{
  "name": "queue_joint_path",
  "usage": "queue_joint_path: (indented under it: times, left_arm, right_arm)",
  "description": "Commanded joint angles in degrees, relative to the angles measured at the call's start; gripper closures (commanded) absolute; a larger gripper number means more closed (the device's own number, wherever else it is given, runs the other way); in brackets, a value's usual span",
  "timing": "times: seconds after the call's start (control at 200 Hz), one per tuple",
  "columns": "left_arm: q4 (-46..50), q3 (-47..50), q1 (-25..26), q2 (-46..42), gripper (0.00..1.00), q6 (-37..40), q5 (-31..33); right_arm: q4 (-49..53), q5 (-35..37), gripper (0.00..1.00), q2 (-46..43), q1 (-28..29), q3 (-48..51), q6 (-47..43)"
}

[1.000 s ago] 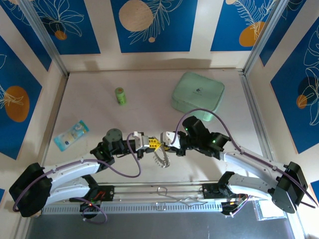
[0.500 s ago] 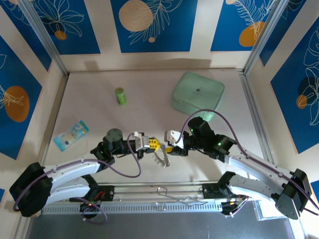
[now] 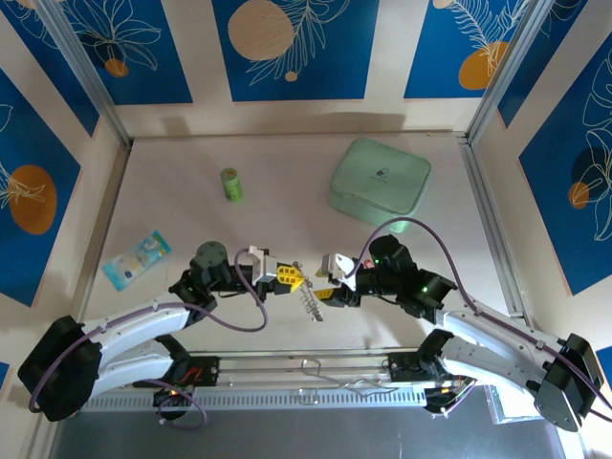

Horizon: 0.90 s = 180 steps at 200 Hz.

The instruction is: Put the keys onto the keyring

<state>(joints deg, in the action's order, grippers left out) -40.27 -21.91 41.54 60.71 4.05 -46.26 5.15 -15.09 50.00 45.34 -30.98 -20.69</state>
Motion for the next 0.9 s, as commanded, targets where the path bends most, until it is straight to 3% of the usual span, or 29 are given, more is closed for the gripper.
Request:
queue_joint_path:
  times: [0.0,0.355,0.57,0.76,0.895]
  left_arm:
    - [-7.7,-1.38,-0.6,0.02,1.0,-4.42,-5.47]
    - [-11.45,-1.22,-0.61,1.17,1.0,-8.0,-7.7]
    - [-11.7,-1.2,-0.6,1.28,1.0,-8.19,-6.49]
    - [-5.96,-1.03,-0.65,-0.17,1.0,-5.08,-2.01]
    - [-0.17,-1.47,-0.58,-1.89,1.0,-1.78,1.17]
  right_arm:
    - [-3.47,-3.14,0.55,-1.03,-0.25,0.64,2.02]
    - [-8.08,-4.26,0.55,1.47,0.62,0.28,3.41]
    - [-8.66,-4.95,0.76,3.71,1.15,-0.63,3.15]
    - [-8.15,-5.35,0.97,2.33,0.46,-1.07,3.14]
    - [-5.4,-4.5,1.0,1.05,-0.33,-1.77,1.78]
